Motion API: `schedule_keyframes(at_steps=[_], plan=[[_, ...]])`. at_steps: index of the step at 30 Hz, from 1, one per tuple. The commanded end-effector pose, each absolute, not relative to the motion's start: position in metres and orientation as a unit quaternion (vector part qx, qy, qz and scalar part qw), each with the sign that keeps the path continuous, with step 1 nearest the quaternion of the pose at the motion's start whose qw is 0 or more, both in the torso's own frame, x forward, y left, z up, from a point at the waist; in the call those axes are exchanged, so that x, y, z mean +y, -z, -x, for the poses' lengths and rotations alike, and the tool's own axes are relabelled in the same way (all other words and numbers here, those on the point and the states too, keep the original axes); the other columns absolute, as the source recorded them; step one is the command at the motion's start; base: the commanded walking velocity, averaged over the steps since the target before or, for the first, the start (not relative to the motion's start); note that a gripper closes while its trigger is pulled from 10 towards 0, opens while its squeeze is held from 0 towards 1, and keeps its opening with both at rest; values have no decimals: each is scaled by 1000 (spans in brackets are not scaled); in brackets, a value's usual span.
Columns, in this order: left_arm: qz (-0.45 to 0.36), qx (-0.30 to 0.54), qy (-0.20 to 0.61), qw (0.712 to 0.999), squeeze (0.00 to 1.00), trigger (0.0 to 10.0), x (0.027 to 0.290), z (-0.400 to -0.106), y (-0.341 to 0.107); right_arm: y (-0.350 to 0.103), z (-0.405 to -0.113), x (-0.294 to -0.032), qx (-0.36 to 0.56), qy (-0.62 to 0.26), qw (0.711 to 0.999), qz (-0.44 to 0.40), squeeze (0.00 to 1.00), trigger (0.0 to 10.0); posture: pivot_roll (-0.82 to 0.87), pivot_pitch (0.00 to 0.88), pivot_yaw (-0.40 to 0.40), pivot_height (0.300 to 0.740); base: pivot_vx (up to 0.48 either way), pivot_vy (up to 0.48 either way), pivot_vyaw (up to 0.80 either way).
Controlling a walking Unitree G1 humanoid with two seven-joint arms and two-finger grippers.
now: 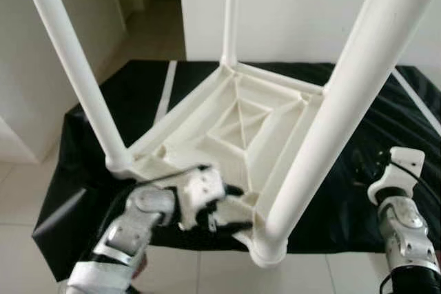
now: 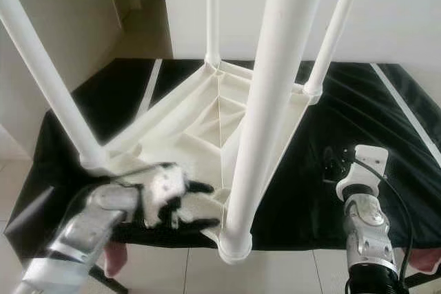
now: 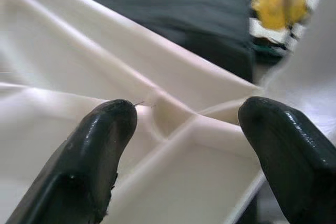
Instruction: Building children table
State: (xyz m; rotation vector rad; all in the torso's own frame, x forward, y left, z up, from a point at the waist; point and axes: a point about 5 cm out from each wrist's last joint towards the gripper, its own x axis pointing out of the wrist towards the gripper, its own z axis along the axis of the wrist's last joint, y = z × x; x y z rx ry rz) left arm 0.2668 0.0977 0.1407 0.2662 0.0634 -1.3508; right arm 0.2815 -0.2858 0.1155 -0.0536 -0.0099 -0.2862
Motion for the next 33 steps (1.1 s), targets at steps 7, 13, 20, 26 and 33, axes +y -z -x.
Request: schedule_keyframes(at_steps=[7, 13, 20, 26, 33], plan=[[-130, 56, 604, 784, 0, 10000, 114, -260, -135, -112, -279, -286, 5, 146, 989, 24, 0, 10000, 40, 0, -12, 740, 0, 0, 0], [-156, 89, 596, 783, 0, 10000, 126, -256, -121, -112, -280, -287, 7, 145, 989, 26, 0, 10000, 47, 0, -20, 740, 0, 0, 0], [-192, 111, 565, 795, 0, 10000, 133, -260, -112, -114, -285, -284, 6, 135, 990, 27, 0, 10000, 54, 0, -32, 740, 0, 0, 0], [-221, 135, 536, 803, 0, 10000, 135, -266, -103, -115, -287, -284, 6, 133, 991, 28, 0, 10000, 55, 0, -35, 740, 0, 0, 0], [-245, 142, 460, 842, 0, 8980, 124, -281, -96, -115, -288, -281, 4, 129, 991, 28, 0, 10000, 47, 0, -29, 740, 0, 0, 0]])
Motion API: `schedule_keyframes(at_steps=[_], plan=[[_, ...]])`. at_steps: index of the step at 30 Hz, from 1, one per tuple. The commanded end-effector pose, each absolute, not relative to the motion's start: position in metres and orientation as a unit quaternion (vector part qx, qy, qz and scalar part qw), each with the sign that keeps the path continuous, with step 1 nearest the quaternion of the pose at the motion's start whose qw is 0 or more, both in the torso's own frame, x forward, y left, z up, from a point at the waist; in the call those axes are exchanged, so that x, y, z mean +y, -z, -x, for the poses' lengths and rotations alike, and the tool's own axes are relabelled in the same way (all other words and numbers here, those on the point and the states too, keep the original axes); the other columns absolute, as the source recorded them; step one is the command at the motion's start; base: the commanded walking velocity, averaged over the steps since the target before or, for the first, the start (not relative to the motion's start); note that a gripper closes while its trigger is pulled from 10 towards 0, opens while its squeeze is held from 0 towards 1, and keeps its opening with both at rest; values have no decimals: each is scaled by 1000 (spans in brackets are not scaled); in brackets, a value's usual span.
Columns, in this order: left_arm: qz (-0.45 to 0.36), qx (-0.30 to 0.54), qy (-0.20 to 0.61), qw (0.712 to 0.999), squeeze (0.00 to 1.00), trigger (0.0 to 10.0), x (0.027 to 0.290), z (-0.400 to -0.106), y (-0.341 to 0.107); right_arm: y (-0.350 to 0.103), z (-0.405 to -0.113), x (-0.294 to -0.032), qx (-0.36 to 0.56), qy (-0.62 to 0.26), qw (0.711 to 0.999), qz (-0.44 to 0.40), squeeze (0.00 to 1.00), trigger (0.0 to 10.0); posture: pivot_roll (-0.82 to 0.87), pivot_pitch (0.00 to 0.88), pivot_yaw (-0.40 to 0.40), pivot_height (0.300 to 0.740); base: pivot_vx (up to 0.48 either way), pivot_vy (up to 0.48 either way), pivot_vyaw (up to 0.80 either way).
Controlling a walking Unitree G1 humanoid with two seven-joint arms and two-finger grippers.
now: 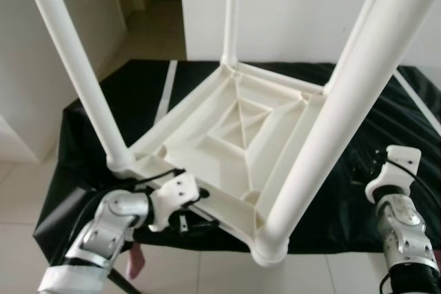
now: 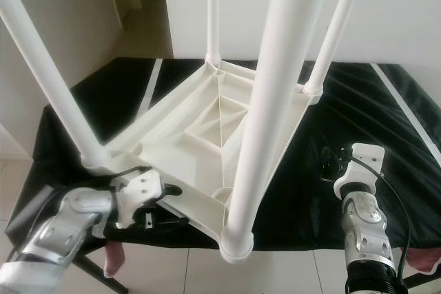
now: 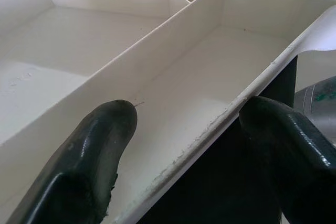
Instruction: Building children table
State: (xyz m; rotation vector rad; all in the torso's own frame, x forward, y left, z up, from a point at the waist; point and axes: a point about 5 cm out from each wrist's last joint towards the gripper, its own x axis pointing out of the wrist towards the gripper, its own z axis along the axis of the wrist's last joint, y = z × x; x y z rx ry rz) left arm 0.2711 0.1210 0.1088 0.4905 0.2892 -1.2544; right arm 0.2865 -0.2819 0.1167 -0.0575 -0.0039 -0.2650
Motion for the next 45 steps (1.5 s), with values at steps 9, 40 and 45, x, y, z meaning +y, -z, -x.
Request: schedule_keyframes(at_steps=[9, 40, 45], plan=[[-206, 125, 379, 893, 0, 10000, 89, -297, -102, -114, -286, -279, 4, 131, 991, 26, 0, 10000, 35, 0, -20, 740, 0, 0, 0], [-61, -67, 528, 844, 0, 10000, 38, -270, -152, -124, -232, -275, -5, 15, 999, 43, 0, 10000, 11, 0, -26, 740, 0, 0, 0], [-51, -80, 515, 852, 0, 10000, 47, -270, -156, -133, -208, -282, 38, -70, 994, 79, 0, 10000, 4, 0, -24, 740, 0, 0, 0]])
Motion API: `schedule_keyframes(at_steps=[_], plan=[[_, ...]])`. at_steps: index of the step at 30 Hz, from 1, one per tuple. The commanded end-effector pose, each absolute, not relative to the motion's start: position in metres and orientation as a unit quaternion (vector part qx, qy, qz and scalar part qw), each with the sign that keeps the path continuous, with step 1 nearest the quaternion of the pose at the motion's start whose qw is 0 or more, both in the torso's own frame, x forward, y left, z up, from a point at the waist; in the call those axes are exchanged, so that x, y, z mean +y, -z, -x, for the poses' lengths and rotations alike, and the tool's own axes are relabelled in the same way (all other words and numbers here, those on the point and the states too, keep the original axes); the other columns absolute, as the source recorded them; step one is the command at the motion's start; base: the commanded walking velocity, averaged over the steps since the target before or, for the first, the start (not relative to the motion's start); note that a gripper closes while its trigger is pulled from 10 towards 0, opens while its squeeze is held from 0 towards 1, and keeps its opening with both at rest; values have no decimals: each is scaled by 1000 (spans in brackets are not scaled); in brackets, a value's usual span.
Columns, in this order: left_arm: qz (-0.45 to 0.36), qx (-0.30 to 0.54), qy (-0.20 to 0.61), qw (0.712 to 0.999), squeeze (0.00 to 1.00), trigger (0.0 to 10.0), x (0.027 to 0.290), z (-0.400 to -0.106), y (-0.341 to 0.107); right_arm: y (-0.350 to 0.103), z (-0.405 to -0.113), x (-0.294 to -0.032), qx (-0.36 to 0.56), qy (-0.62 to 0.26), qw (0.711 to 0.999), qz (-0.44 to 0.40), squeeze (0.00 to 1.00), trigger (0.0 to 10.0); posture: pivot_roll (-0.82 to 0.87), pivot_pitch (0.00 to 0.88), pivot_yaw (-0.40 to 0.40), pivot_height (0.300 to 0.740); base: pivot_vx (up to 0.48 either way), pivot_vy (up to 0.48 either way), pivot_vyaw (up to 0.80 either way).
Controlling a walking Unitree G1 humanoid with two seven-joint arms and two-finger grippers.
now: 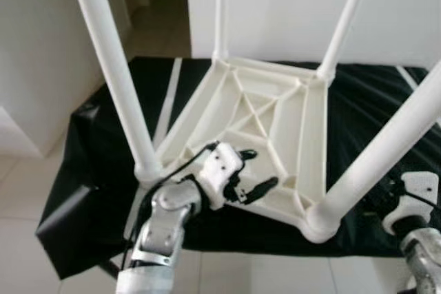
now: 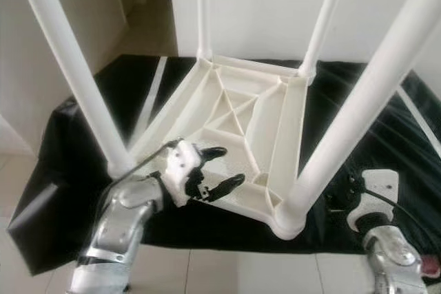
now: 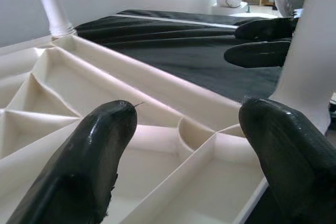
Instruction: Building children table
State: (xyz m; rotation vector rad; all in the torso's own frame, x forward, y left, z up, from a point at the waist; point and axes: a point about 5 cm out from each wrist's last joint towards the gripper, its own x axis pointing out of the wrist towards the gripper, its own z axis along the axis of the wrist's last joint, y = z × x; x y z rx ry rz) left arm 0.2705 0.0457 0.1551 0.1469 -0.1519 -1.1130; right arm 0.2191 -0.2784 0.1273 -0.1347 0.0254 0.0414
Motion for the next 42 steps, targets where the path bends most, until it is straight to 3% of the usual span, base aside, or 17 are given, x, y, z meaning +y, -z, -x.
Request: schedule_keyframes(at_steps=[1, 7, 18, 24, 31, 37, 42], plan=[[-51, -80, 515, 852, 0, 10000, 47, -270, -156, -133, -208, -282, 38, -70, 994, 79, 0, 10000, 4, 0, -24, 740, 0, 0, 0], [-68, -82, 494, 863, 0, 10000, 53, -272, -155, -140, -197, -279, 67, -138, 985, 77, 0, 10000, 6, 0, -26, 740, 0, 0, 0], [-85, -82, 495, 861, 0, 10000, 54, -270, -156, -139, -182, -234, 158, -373, 910, 90, 0, 10000, 8, 0, -24, 740, 0, 0, 0], [-95, -73, 510, 852, 0, 10000, 49, -266, -151, -139, -192, -218, 148, -407, 899, 64, 0, 10000, 33, 0, -38, 740, 0, 0, 0], [-91, -72, 508, 854, 0, 10000, 51, -263, -150, -142, -188, -231, 163, -398, 899, 88, 0, 10000, 34, 0, -39, 740, 0, 0, 0], [-102, -65, 518, 847, 0, 10000, 56, -261, -147, -149, -168, -239, 204, -437, 869, 107, 0, 10000, 19, 0, -29, 740, 0, 0, 0], [-128, -59, 531, 836, 0, 10000, 62, -261, -144, -155, -159, -232, 208, -481, 846, 97, 0, 10000, 6, 0, -22, 740, 0, 0, 0]])
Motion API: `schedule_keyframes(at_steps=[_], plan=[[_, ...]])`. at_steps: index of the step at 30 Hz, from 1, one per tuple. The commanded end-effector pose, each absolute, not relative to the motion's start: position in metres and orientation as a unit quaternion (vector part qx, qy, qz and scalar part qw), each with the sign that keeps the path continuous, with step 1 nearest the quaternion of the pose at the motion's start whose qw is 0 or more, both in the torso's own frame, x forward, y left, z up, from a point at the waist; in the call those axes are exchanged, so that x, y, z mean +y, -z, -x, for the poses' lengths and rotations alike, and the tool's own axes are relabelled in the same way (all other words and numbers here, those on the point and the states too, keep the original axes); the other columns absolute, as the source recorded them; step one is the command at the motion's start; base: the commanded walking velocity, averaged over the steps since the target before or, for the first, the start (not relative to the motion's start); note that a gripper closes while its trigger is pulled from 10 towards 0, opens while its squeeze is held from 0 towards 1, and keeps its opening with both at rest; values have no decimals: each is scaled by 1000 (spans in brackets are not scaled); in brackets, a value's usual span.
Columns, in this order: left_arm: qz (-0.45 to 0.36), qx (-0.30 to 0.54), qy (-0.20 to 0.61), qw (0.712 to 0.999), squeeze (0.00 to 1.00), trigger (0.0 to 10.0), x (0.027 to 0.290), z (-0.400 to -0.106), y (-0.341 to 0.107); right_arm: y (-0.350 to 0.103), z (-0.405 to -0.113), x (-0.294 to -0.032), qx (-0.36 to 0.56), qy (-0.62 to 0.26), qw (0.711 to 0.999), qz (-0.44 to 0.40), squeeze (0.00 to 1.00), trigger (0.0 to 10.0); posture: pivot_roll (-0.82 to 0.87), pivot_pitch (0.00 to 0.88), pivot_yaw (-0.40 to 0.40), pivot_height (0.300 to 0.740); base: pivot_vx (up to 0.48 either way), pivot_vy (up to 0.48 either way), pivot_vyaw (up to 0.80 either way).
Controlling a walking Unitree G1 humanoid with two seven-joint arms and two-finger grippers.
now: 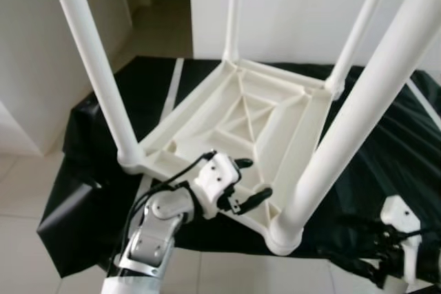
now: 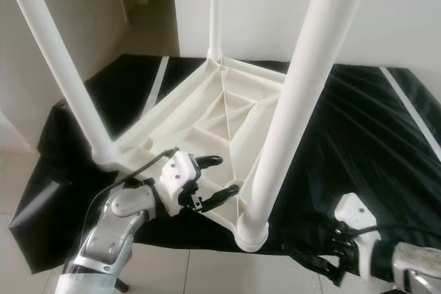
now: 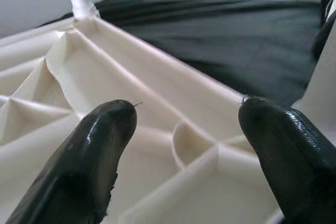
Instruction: Building children table
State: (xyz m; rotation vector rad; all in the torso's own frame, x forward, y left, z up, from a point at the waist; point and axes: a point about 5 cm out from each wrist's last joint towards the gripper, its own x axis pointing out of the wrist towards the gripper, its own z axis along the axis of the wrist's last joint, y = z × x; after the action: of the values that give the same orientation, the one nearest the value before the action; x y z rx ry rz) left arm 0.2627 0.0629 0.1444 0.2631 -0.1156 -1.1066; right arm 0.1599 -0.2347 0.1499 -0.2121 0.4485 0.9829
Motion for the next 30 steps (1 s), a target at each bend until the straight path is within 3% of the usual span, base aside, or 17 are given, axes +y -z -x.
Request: schedule_keyframes(at_steps=[1, 4, 9, 15, 30], plan=[[-128, -59, 531, 836, 0, 10000, 62, -261, -144, -155, -159, -232, 208, -481, 846, 97, 0, 10000, 6, 0, -22, 740, 0, 0, 0], [-135, -58, 530, 835, 0, 10000, 67, -264, -145, -156, -160, -214, 185, -506, 838, 78, 0, 10000, 6, 0, -21, 740, 0, 0, 0], [-130, -65, 517, 843, 0, 10000, 69, -270, -152, -155, -171, -201, 148, -497, 852, 69, 0, 10000, 19, 0, -27, 740, 0, 0, 0], [-116, -67, 515, 847, 0, 10000, 69, -269, -154, -150, -191, -175, 80, -444, 892, 30, 0, 10000, 35, 0, -35, 740, 0, 0, 0], [-122, -63, 536, 833, 0, 10000, 58, -273, -154, -141, -223, -210, 83, -355, 930, 41, 0, 10000, 6, 0, -5, 740, 0, 0, 0]])
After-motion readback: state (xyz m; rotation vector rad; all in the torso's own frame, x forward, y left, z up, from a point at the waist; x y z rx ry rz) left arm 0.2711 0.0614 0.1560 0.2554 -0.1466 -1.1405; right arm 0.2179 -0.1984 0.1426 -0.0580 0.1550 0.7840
